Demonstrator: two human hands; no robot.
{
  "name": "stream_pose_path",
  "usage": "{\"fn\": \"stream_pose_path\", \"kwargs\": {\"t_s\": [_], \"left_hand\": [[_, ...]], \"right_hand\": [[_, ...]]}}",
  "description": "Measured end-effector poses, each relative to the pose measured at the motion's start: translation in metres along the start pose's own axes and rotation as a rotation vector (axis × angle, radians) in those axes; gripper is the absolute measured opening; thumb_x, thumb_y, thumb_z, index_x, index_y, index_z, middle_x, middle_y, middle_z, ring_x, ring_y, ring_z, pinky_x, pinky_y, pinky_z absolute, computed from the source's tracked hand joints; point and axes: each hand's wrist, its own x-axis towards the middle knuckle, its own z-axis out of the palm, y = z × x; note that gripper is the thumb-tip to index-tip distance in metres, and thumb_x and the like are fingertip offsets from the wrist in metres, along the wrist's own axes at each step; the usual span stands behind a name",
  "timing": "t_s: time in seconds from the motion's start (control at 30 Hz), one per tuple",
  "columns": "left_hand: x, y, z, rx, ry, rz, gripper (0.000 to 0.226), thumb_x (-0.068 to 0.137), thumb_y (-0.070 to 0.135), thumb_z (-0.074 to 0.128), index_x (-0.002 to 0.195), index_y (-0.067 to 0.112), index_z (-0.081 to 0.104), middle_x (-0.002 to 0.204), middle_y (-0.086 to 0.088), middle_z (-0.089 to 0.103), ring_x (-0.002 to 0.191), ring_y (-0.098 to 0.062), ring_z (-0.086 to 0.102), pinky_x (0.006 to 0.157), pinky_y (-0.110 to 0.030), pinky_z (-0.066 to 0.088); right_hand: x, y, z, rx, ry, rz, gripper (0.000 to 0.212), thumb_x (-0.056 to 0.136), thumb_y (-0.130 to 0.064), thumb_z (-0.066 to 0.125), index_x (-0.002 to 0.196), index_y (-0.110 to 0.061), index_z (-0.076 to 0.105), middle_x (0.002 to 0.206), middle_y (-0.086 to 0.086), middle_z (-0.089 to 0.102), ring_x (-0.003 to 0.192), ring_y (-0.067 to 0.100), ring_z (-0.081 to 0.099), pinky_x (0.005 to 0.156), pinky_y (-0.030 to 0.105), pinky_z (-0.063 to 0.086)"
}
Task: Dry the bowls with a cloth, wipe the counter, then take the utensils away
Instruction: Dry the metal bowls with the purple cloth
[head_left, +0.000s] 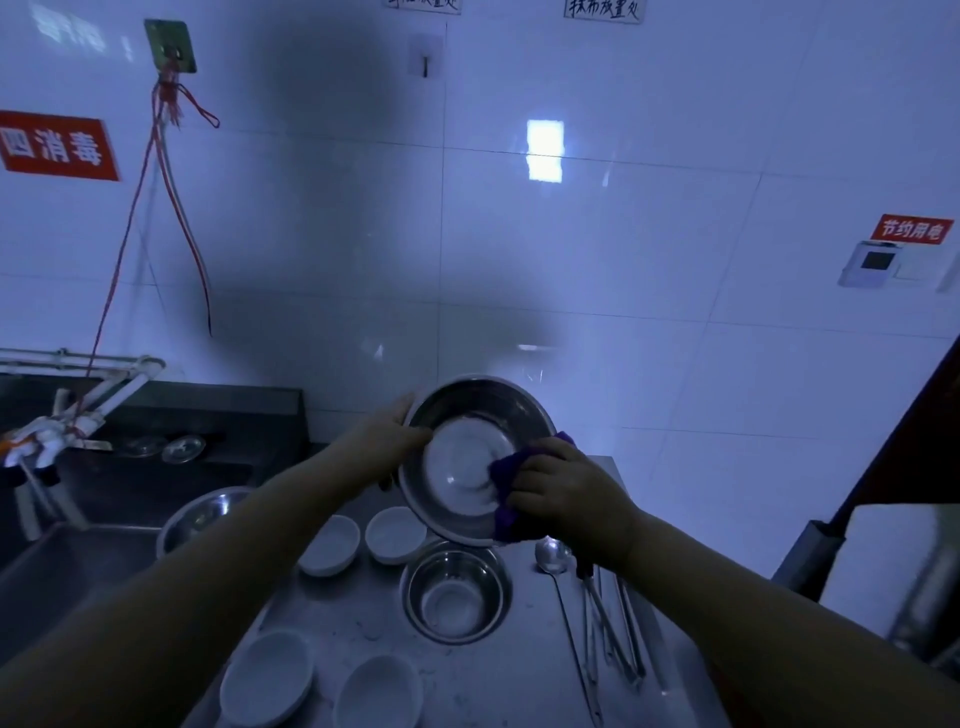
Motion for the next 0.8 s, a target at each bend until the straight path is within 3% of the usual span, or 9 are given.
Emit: {"fn": "stream_pose_path", "kwargs": {"t_s": [0.1,0.13,0.2,0.27,0.37,0.5,0.63,0.7,0.8], "left_hand": [[-0.002,-0.007,0.007,0.55,0.251,0.216,0.061,0.088,0.039,0.056,0.139,0.019,0.03,0.127,-0.009,0.052,0.111,-0.026,0.052,0.085,-0.037,0.044],[-0.008,-0.009,0.012,0.649,0.331,0.374,0.062,0.085,0.045,0.055,0.138,0.02,0.034,0.13,-0.005,0.05,0.117,-0.023,0.046,0.091,-0.034,0.038],[-0.018,-0.011,0.02,0.753,0.27,0.646,0.054,0.081,0.055,0.05,0.127,0.027,0.049,0.124,0.003,0.056,0.121,-0.02,0.042,0.094,-0.032,0.031],[-0.023,-0.013,0.025,0.897,0.177,0.794,0.042,0.079,0.056,0.052,0.11,0.03,0.062,0.11,0.007,0.065,0.12,-0.016,0.048,0.106,-0.038,0.027],[-0.023,-0.009,0.022,1.023,0.244,0.922,0.013,0.068,0.031,0.077,0.078,0.026,0.07,0.078,0.008,0.069,0.089,-0.012,0.065,0.109,-0.042,0.029],[-0.023,-0.01,0.019,0.678,0.208,0.836,0.007,0.074,0.012,0.073,0.074,0.016,0.068,0.073,0.0,0.067,0.076,-0.02,0.06,0.085,-0.036,0.048],[-0.027,-0.014,0.025,0.012,0.125,0.377,0.015,0.088,0.006,0.057,0.077,0.015,0.061,0.074,-0.006,0.064,0.072,-0.022,0.06,0.067,-0.031,0.045],[-0.028,-0.011,0.034,-0.316,0.107,0.231,0.015,0.092,0.006,0.053,0.083,0.014,0.062,0.073,-0.008,0.065,0.071,-0.022,0.061,0.067,-0.03,0.048],[-0.03,-0.003,0.047,-0.612,0.075,0.144,0.014,0.093,0.01,0.051,0.093,0.013,0.064,0.079,-0.008,0.07,0.073,-0.021,0.065,0.06,-0.026,0.052]], "right_hand": [[0.001,0.0,-0.003,0.053,0.053,0.1,0.019,0.067,-0.024,0.085,0.081,-0.018,0.073,0.081,-0.002,0.073,0.077,0.015,0.068,0.092,0.038,0.051],[0.001,0.0,-0.003,0.068,0.067,0.132,0.022,0.064,-0.023,0.087,0.08,-0.017,0.073,0.08,-0.001,0.073,0.075,0.015,0.068,0.091,0.038,0.051],[0.004,-0.001,-0.005,0.098,0.097,0.182,0.024,0.061,-0.021,0.088,0.08,-0.015,0.073,0.078,0.001,0.073,0.074,0.016,0.069,0.088,0.04,0.053],[0.007,-0.001,-0.007,0.153,0.127,0.213,0.023,0.063,-0.017,0.087,0.08,-0.013,0.073,0.077,0.002,0.073,0.072,0.017,0.068,0.086,0.039,0.054],[0.01,-0.003,-0.009,0.207,0.159,0.229,0.015,0.07,-0.013,0.082,0.08,-0.011,0.072,0.077,0.004,0.071,0.073,0.019,0.067,0.086,0.038,0.054],[0.007,0.0,-0.014,0.338,0.366,0.327,0.018,0.081,-0.014,0.069,0.094,-0.002,0.07,0.096,0.01,0.07,0.094,0.023,0.064,0.093,0.032,0.049],[0.015,-0.002,-0.016,0.673,0.691,0.789,0.021,0.083,-0.002,0.067,0.102,-0.01,0.066,0.104,0.002,0.068,0.099,0.016,0.062,0.09,0.016,0.045],[0.026,-0.003,-0.015,0.806,0.701,1.002,0.024,0.083,-0.004,0.069,0.106,-0.008,0.065,0.101,0.002,0.068,0.095,0.016,0.063,0.083,0.012,0.046],[0.043,-0.014,-0.013,0.875,0.585,0.996,0.037,0.081,-0.019,0.072,0.114,-0.009,0.058,0.103,0.0,0.061,0.094,0.018,0.059,0.079,0.021,0.047]]}}
